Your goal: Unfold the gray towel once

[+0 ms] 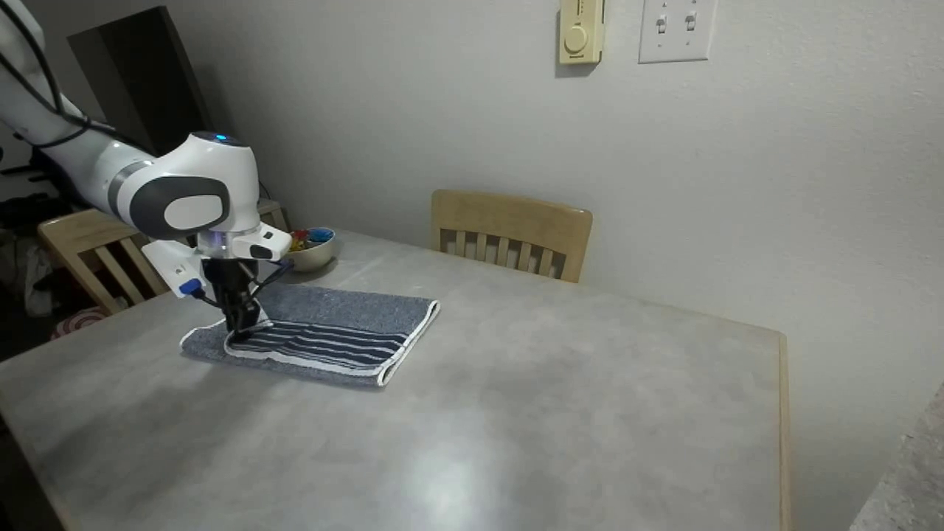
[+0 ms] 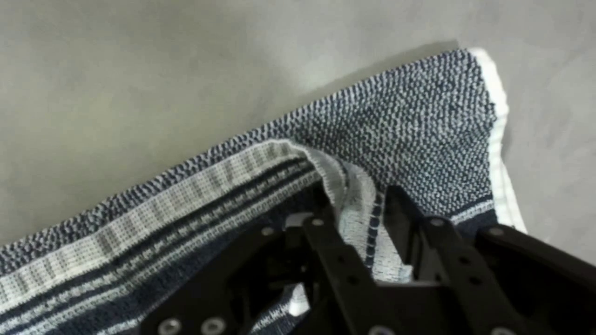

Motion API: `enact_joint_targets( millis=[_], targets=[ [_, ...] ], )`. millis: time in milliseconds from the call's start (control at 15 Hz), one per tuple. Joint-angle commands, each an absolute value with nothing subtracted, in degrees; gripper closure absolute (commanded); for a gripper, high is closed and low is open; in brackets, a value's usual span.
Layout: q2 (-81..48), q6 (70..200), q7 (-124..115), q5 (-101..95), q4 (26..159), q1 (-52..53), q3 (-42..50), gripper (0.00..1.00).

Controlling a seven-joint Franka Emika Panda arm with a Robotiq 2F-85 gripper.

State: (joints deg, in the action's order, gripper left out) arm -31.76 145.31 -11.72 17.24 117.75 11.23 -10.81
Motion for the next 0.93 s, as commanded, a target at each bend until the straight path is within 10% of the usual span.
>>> enact_joint_targets(
  millis=[0,867],
  targets=[
    [-30.6,146.6,-12.1,17.3,119.4,11.3,-10.7,0.95],
    [-29.0,142.1,-18.4,-15.7,121.5,22.7,-1.1,0.99]
  ],
)
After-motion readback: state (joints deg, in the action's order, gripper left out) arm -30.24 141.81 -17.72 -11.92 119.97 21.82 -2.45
